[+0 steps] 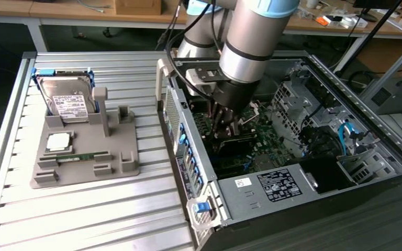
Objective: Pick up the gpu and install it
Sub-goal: 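Press down on the gpu until it lock into place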
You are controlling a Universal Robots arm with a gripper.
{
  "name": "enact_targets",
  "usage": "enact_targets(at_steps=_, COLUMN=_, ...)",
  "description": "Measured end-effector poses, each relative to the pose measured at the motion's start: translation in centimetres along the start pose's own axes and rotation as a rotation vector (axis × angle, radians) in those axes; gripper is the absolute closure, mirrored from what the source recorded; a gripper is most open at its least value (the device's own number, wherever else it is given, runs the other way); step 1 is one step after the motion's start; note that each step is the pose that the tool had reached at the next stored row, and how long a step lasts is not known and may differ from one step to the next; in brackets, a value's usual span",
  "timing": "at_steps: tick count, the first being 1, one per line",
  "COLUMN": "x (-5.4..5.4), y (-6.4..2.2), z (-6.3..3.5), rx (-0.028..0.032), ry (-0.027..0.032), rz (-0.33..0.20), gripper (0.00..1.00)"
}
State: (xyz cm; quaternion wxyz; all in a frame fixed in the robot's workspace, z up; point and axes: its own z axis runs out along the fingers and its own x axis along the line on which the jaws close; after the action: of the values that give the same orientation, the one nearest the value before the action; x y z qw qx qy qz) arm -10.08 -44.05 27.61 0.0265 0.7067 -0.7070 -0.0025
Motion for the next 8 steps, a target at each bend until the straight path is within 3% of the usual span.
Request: enact_targets(at_steps=8, x=0.07, y=0.43, z=0.46, rx=0.0003, ry=-0.0006, rz=0.000, gripper=0.89)
